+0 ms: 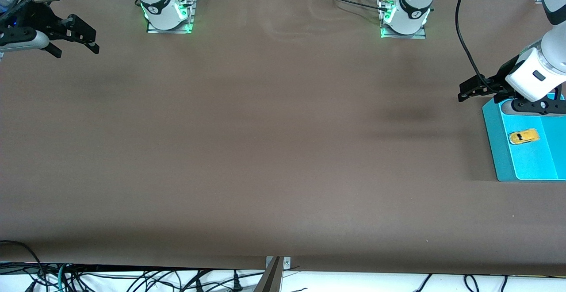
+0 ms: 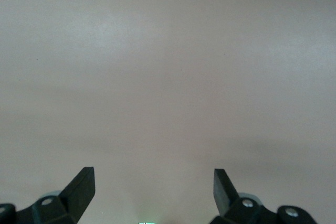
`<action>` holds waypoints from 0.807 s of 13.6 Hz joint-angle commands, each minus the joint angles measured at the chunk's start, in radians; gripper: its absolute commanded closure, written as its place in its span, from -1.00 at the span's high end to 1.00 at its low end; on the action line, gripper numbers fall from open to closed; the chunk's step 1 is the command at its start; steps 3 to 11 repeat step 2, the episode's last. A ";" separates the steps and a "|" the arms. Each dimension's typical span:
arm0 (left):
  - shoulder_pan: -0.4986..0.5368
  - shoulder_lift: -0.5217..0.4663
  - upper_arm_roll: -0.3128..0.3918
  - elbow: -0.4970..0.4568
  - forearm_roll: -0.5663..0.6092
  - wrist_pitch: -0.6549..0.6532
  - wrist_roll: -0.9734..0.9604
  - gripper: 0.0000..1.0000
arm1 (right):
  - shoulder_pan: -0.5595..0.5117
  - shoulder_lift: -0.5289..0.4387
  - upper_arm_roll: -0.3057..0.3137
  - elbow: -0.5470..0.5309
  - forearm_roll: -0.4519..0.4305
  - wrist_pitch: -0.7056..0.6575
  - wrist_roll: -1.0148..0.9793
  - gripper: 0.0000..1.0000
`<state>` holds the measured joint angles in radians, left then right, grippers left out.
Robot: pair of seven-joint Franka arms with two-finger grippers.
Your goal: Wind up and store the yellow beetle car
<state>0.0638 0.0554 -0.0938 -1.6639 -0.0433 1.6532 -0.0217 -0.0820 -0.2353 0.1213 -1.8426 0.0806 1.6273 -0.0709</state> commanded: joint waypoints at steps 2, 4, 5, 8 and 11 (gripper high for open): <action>0.004 0.038 -0.003 0.061 0.023 -0.026 0.014 1.00 | 0.005 -0.022 -0.003 -0.013 -0.004 -0.001 0.000 1.00; 0.004 0.038 -0.003 0.061 0.023 -0.026 0.014 1.00 | 0.005 -0.022 -0.003 -0.013 -0.004 -0.001 0.000 1.00; 0.004 0.038 -0.003 0.061 0.023 -0.026 0.014 1.00 | 0.005 -0.022 -0.003 -0.013 -0.004 -0.001 0.000 1.00; 0.004 0.038 -0.003 0.061 0.023 -0.026 0.014 1.00 | 0.005 -0.022 -0.003 -0.013 -0.004 -0.001 0.000 1.00; 0.004 0.038 -0.003 0.061 0.023 -0.026 0.014 1.00 | 0.005 -0.022 -0.003 -0.013 -0.004 -0.001 0.000 1.00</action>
